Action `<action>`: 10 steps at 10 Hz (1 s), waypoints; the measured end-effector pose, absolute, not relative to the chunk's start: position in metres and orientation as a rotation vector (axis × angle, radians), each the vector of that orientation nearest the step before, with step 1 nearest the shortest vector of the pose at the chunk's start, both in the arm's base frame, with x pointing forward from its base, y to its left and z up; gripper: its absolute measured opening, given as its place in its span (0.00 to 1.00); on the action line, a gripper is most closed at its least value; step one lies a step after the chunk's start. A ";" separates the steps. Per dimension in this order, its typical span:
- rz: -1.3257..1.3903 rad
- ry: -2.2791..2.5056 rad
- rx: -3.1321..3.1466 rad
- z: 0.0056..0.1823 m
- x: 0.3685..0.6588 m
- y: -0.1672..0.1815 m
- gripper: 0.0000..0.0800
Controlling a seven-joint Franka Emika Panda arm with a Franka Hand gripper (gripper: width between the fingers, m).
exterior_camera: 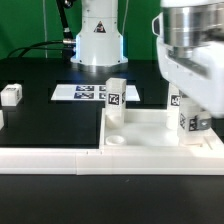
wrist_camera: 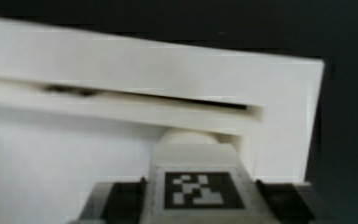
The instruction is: Assemble square table
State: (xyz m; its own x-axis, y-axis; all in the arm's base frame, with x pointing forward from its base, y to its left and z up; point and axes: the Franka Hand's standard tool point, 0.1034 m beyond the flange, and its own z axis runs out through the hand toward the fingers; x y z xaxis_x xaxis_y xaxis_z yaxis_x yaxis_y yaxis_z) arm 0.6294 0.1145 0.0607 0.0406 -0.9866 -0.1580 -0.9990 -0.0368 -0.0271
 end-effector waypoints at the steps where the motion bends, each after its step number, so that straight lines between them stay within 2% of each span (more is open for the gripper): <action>1: 0.141 2.057 -2.196 0.061 0.629 0.116 0.36; 3: 0.119 1.902 -2.333 0.061 0.629 0.115 0.36; 4: 0.078 1.592 -2.551 0.061 0.631 0.116 0.46; 5: 0.052 1.233 -2.741 0.061 0.630 0.119 0.69; 6: 0.039 0.993 -2.835 0.061 0.629 0.121 0.77; 9: 0.010 0.666 -2.946 0.060 0.629 0.116 0.81; 10: -0.008 0.355 -3.035 0.062 0.631 0.112 0.81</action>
Offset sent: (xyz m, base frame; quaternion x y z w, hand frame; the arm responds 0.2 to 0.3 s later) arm -0.0021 0.0113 0.0057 0.0228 -0.0138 -0.4434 0.8959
